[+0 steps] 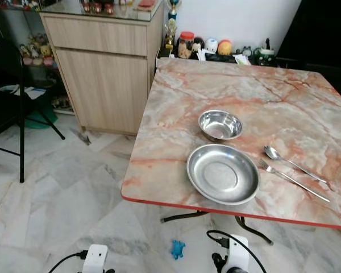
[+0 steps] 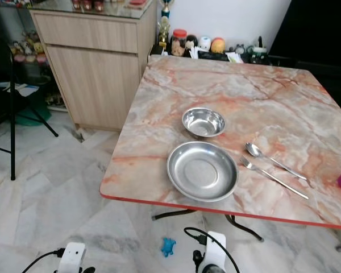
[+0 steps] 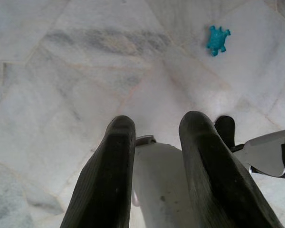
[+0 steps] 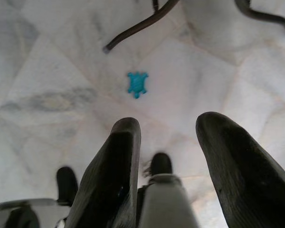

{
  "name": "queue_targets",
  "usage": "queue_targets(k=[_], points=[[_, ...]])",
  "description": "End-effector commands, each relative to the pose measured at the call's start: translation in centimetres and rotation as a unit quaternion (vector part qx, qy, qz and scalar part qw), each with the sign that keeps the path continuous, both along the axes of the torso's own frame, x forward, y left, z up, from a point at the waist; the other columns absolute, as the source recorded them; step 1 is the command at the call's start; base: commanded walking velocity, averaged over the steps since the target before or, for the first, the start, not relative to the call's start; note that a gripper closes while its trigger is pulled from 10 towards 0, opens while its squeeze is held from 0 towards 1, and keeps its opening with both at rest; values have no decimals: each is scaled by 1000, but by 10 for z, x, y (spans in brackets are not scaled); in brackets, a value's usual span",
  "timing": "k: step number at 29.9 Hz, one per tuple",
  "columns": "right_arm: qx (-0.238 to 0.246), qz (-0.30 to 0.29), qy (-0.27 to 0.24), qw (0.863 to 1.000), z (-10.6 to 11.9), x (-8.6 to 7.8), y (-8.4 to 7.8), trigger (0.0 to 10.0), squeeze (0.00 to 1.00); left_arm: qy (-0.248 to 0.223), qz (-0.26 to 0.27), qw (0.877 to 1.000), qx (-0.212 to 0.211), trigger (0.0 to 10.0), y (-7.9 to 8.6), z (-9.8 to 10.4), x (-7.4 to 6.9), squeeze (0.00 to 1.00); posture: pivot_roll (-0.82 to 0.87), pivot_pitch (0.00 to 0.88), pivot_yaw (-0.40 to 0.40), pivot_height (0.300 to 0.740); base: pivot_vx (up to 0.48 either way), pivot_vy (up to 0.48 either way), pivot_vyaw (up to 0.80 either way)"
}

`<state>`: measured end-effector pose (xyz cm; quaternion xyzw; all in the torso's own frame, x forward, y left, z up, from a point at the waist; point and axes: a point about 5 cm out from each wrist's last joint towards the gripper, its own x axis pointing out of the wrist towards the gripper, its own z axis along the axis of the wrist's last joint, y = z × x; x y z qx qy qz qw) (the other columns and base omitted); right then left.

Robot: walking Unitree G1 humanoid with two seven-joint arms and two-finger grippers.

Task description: Setting the table

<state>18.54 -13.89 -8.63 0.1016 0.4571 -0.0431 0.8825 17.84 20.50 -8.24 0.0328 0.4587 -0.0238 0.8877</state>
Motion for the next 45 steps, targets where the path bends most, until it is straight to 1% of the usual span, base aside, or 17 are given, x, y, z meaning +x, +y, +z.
queue_targets(k=[1, 12, 22, 30, 42, 45], points=[[1, -1, -5, 1000, 1, 2, 1, 10000, 0, 10, 5, 1000, 5, 10000, 4, -2, -5, 0, 147, 0, -90, 736, 0, 0, 0], [2, -4, -8, 1000, 1, 1, 0, 10000, 0, 10, 1, 1000, 5, 10000, 2, -2, -6, 0, 147, 0, -89, 736, 0, 0, 0], [4, -5, -9, 1000, 1, 2, -1, 10000, 0, 9, 3, 1000, 7, 10000, 3, -2, -5, 0, 148, 0, -96, 736, -293, 0, 0], [4, -2, -10, 1000, 1, 2, -1, 10000, 0, 8, 6, 1000, 9, 10000, 2, -2, -5, 0, 147, 0, -99, 736, -30, 0, 0], [7, -11, -26, 1000, 3, 5, -2, 10000, 0, 7, 12, 1000, 8, 10000, 1, -3, -6, 0, 146, 0, -101, 736, 0, 0, 0], [9, -15, -42, 999, 5, 6, -2, 10000, 0, 5, 13, 1000, 6, 10000, 0, -3, -6, 0, 141, 0, -101, 736, 0, 0, 0]])
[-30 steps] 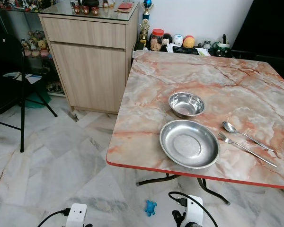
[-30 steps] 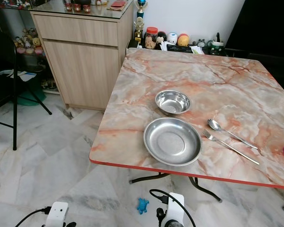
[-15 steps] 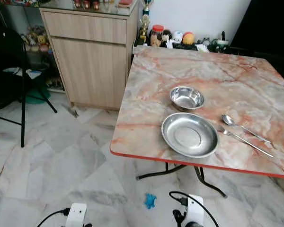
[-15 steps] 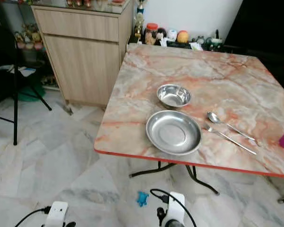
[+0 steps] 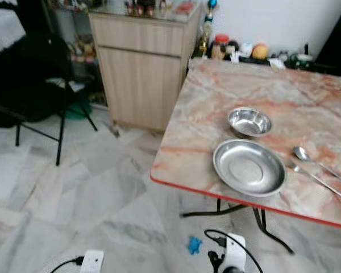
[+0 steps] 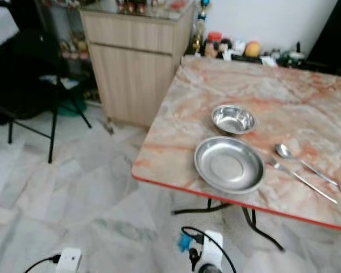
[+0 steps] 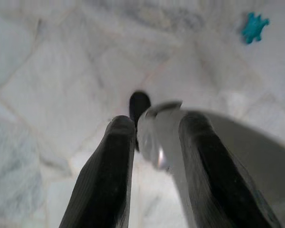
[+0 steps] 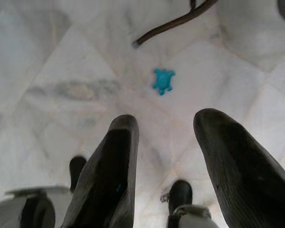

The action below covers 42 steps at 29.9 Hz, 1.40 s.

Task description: Setting the table

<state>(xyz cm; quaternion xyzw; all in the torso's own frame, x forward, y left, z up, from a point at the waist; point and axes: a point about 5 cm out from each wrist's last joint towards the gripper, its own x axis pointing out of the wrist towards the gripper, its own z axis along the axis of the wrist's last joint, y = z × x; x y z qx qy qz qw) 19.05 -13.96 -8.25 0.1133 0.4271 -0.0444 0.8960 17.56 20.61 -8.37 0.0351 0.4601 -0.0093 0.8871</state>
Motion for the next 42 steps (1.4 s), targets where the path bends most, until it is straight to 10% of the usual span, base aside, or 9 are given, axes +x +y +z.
queue_targets(k=[1, 25, 27, 30, 42], points=[[2, -7, -12, 1000, 1, 1, -1, 10000, 0, 5, 0, 1000, -2, 10000, -1, -2, -3, 0, 141, 0, -101, 736, 0, 0, 0], [-50, -6, 0, 999, 0, -1, -8, 10000, 0, -4, 12, 1000, 10, 10000, 4, -1, -4, 0, 127, 0, -109, 736, 0, 0, 0], [-49, -7, 4, 999, 0, -1, -8, 10000, 0, -17, 18, 1000, 15, 10000, 6, 1, -1, 0, 126, 0, -109, 736, 0, 0, 0], [-67, -36, -9, 997, -4, -24, -58, 10000, 0, -96, 44, 994, 4, 10000, 13, 20, 28, 0, 135, 0, -109, 736, 0, 0, 0], [-52, -30, 31, 998, -15, -46, -52, 10000, 0, -129, 3, 991, -19, 10000, 0, 36, 59, 0, 129, 0, -88, 736, 0, 0, 0]])
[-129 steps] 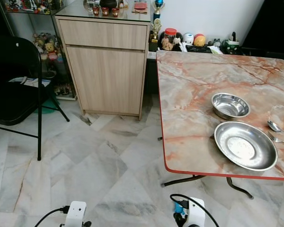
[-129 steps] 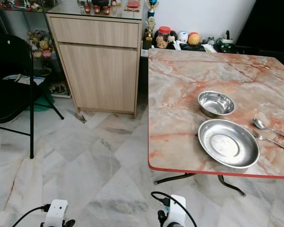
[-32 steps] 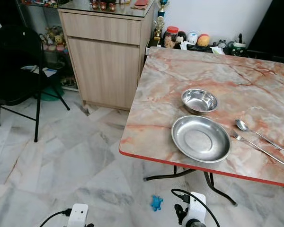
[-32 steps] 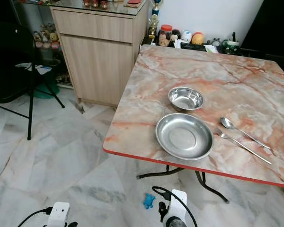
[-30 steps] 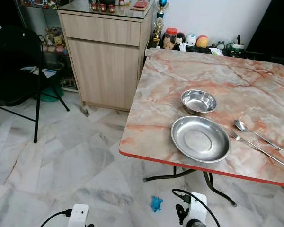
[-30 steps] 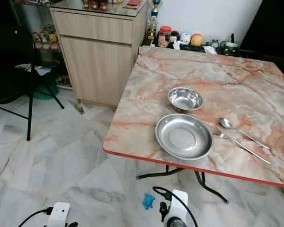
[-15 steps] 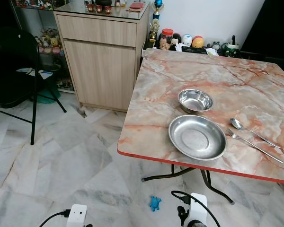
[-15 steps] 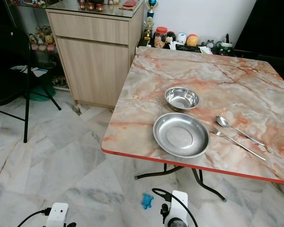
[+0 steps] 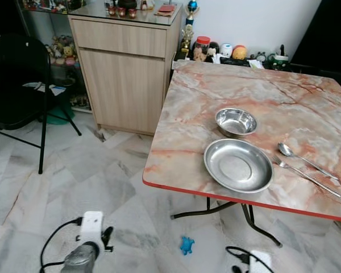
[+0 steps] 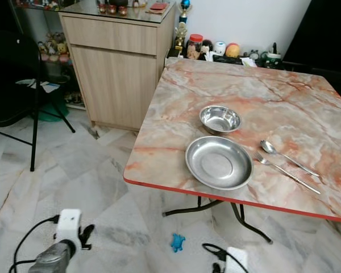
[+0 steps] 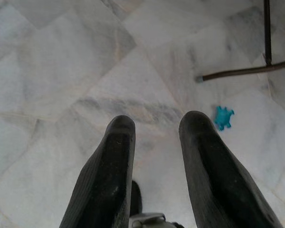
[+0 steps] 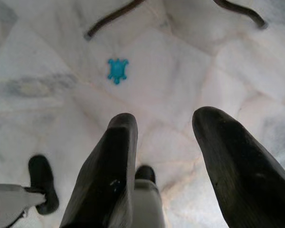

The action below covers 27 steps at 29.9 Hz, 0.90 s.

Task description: Setting the table

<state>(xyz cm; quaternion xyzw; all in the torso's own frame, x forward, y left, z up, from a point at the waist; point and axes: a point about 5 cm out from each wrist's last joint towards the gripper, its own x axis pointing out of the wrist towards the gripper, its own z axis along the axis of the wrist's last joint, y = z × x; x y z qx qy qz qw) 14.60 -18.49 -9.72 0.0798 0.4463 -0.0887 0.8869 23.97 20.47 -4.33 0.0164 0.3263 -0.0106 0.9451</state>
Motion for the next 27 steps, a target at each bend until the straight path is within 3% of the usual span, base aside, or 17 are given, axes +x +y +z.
queue_targets(k=[1, 5, 10, 13, 27], points=[[-2, -6, 5, 1000, 0, -2, -5, 10000, 0, 19, 0, 1000, 1, 10000, 1, -5, -7, 0, 125, 0, -83, 736, 0, 0, 0], [9, -11, 9, 1000, -2, -4, 4, 10000, 0, 34, 3, 999, -3, 10000, 0, -13, -18, 0, 126, 0, -78, 736, 0, 0, 0], [13, -29, -21, 999, 1, 2, 5, 10000, 0, 32, 3, 999, -4, 10000, 3, -14, -21, 0, 120, 10, -74, 736, 0, 0, 0], [-16, -8, -41, 999, 5, 0, -14, 10000, 0, 33, 2, 999, -1, 10000, 5, -14, -23, 0, 110, 14, -71, 736, 0, 0, 0], [-74, -32, -124, 989, 18, -7, -42, 10000, 0, 30, 3, 1000, 3, 10000, 7, -14, -24, 0, 106, 11, -88, 736, 0, 0, 0]])
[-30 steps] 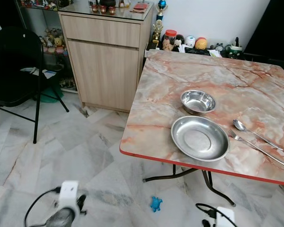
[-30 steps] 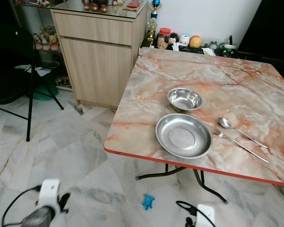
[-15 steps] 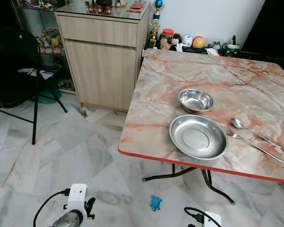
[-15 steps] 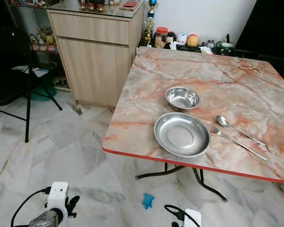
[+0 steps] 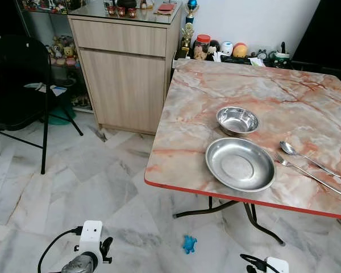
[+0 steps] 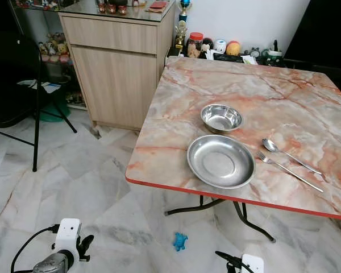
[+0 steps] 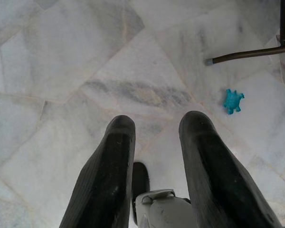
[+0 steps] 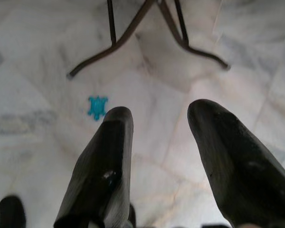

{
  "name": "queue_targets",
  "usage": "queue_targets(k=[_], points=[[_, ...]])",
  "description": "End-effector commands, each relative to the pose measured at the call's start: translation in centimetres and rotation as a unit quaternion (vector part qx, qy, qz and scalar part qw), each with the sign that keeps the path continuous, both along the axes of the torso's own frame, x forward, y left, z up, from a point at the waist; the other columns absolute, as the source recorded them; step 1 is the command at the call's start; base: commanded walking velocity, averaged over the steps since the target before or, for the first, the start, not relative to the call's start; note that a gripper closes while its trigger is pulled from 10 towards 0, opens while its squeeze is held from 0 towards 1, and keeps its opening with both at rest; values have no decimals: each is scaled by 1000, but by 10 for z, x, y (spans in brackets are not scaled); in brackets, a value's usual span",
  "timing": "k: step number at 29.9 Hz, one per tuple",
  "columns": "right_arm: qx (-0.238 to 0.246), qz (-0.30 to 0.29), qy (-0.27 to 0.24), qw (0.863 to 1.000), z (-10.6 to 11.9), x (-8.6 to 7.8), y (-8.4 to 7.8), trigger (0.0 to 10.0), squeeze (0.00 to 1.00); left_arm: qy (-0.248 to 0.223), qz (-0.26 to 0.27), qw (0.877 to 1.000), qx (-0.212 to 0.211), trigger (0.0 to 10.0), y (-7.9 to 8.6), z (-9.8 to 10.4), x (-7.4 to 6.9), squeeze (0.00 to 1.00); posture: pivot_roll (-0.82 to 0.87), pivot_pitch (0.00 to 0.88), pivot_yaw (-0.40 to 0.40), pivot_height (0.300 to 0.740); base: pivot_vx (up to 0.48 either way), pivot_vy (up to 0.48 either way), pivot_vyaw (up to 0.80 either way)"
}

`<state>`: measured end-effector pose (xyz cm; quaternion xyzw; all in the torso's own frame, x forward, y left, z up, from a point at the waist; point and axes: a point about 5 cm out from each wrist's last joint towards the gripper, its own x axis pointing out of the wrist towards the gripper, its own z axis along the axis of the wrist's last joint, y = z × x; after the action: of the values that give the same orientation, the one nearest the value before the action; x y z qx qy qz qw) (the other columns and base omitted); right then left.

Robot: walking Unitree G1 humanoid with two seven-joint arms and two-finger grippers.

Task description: Setting the table

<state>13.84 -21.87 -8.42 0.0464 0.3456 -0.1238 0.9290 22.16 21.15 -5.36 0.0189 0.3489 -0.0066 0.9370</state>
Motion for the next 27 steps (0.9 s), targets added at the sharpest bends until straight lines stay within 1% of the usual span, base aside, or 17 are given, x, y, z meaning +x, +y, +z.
queue_targets(k=[1, 2, 3, 4, 6, 7, 10, 11, 14, 17, 18, 19, 21, 23, 24, 26, 27], points=[[-22, -13, -38, 999, 7, 0, -10, 10000, 0, 7, 0, 1000, -1, 10000, 1, -4, -7, 0, 106, 11, -88, 736, 0, 0, 0], [-41, -6, -88, 995, 16, 2, -13, 10000, 0, 12, 1, 1000, 1, 10000, 1, -6, -10, 0, 103, 11, -88, 736, 0, 0, 0], [-41, -6, -88, 995, 16, 2, -13, 10000, 0, 12, 1, 1000, 1, 10000, 1, -6, -10, 0, 103, 11, -88, 736, 0, 0, 0], [-56, 5, -122, 991, 24, 3, -16, 10000, 0, 14, 2, 1000, 1, 10000, 2, -7, -12, 0, 103, 11, -88, 736, 0, 0, 0], [-67, 11, -147, 987, 31, 3, -19, 10000, 0, 16, 2, 1000, 1, 10000, 1, -8, -14, 0, 103, 11, -88, 736, 0, 0, 0], [-71, 11, -174, 982, 39, 5, -18, 10000, 0, 16, 3, 1000, 1, 10000, 1, -8, -14, 0, 97, 10, -91, 736, 0, 0, 0], [-77, 15, -200, 977, 48, 8, -14, 10000, 0, 16, 4, 1000, 0, 10000, 1, -8, -14, 0, 97, 10, -91, 736, 0, 0, 0], [-83, 21, -228, 970, 61, 10, -5, 10000, 0, 16, 4, 1000, -1, 10000, 1, -8, -14, 0, 97, 8, -96, 736, 0, 0, 0], [-90, 36, -275, 957, 95, 14, 14, 10000, 0, 15, 5, 1000, -1, 10000, 1, -8, -14, 0, 98, 9, -96, 736, 0, 0, 0], [-103, 40, -306, 946, 124, 17, 21, 10000, 0, 14, 6, 1000, 0, 10000, 2, -8, -14, 0, 97, 4, -95, 736, 0, 0, 0], [-103, 40, -306, 946, 124, 17, 21, 10000, 0, 14, 6, 1000, 0, 10000, 2, -8, -14, 0, 97, 4, -95, 736, 0, 0, 0], [-109, 39, -317, 941, 134, 22, 20, 10000, 0, 14, 7, 1000, 0, 10000, 2, -8, -14, 0, 94, 3, -92, 736, 0, 0, 0], [-121, 22, -351, 928, 160, 44, 13, 10000, 0, 14, 6, 1000, 2, 10000, 2, -7, -14, 0, 92, 0, -92, 736, 0, 0, 0], [-108, -7, -379, 919, 184, 69, 6, 10000, 0, 14, 7, 1000, 2, 10000, 2, -7, -14, 0, 93, 0, -94, 736, 0, 0, 0], [-108, -7, -379, 919, 184, 69, 6, 10000, 0, 14, 7, 1000, 2, 10000, 2, -7, -14, 0, 93, 0, -94, 736, 0, 0, 0], [-107, -10, -385, 917, 193, 93, 1, 10000, 0, 14, 8, 1000, 2, 10000, 1, -7, -13, 0, 103, 0, -99, 736, 0, 0, 0], [-107, -10, -385, 917, 193, 93, 1, 10000, 0, 14, 8, 1000, 2, 10000, 1, -7, -13, 0, 103, 0, -99, 736, 0, 0, 0]])
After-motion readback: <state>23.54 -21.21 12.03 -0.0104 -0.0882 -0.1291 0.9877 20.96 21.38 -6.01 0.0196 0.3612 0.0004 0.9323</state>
